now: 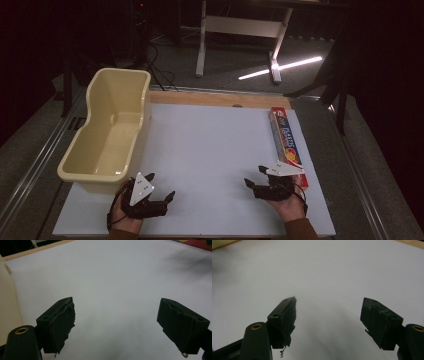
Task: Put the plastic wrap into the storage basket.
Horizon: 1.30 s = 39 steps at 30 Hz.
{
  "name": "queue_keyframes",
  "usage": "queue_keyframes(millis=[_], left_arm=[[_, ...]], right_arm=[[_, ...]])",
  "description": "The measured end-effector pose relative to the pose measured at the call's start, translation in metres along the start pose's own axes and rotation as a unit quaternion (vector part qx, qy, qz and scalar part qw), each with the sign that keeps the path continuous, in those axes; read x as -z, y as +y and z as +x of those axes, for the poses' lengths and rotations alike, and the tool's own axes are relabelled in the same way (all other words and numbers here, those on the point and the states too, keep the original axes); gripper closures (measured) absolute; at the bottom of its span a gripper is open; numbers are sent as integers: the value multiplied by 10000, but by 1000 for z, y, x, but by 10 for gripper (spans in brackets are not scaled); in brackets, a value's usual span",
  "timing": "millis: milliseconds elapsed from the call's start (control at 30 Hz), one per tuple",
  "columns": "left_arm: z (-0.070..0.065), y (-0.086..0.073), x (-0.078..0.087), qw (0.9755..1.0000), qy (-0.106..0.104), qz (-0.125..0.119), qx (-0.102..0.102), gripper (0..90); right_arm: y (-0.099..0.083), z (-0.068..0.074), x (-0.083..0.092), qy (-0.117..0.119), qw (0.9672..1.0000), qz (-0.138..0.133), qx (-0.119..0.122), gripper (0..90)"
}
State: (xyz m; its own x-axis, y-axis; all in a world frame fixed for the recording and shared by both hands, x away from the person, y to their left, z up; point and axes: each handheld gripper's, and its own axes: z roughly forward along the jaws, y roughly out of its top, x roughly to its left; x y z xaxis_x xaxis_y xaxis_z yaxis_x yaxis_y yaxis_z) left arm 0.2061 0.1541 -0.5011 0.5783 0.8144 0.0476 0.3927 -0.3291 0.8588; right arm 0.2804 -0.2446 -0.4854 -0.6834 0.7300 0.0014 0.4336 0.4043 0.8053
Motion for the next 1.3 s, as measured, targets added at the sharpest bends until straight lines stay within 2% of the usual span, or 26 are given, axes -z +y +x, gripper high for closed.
queue_keyframes(millis=[400,533,667,867,933,1100,1300], left_arm=[[0,-1,2,10000,36,-41,28,148],[0,-1,2,10000,49,-44,22,148],[-1,-1,2,10000,66,-36,20,148],[-1,-1,2,10000,54,-23,7,148],[-1,-2,2,10000,57,-20,16,149],[-2,-2,2,10000,56,-21,20,149],[-2,-2,2,10000,51,-14,16,148]], right_arm=[[25,-35,10,-530,9984,165,49,252],[31,-51,12,-735,9968,309,-26,253],[35,-67,12,-840,9955,406,-146,253],[39,-89,7,-1054,9921,627,-247,253],[39,-92,6,-1071,9916,667,-288,253],[44,-109,-2,-1263,9874,874,-371,250],[49,-128,-11,-1374,9828,1077,-603,242]])
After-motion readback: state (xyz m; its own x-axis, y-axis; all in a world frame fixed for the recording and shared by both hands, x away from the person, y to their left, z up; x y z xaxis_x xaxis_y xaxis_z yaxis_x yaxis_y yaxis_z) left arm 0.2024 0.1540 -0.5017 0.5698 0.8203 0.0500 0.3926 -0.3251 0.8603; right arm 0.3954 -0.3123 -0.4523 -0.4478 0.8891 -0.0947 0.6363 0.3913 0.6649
